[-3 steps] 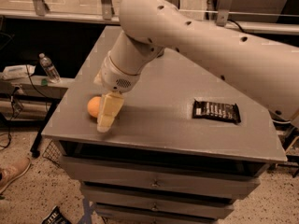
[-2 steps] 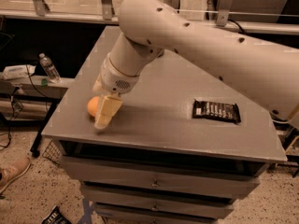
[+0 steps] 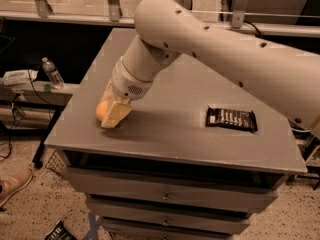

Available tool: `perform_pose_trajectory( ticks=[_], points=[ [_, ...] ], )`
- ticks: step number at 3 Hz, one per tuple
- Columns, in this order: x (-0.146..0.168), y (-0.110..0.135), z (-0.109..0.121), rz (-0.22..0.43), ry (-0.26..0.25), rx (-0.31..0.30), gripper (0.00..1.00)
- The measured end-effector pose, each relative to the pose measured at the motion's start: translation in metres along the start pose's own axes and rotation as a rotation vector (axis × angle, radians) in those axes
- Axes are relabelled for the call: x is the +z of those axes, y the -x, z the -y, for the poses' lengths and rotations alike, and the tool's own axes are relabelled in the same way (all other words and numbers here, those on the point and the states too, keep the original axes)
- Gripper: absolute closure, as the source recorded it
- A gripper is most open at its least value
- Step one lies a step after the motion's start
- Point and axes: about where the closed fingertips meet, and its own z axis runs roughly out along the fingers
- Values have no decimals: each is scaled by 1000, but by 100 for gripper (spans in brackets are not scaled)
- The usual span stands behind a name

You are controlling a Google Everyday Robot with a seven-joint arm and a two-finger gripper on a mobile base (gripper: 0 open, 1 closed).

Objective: Pick orange

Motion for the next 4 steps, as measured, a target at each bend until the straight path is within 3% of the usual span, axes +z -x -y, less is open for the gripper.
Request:
perform_pose_trajectory(
  ticks=[1,3,4],
  points=[
    [-20,-4,10,71,-50,0,96],
    [-81,-6,31,195,-206,-40,100],
    [-103,-4,36,234,-254,-56,100]
  ],
)
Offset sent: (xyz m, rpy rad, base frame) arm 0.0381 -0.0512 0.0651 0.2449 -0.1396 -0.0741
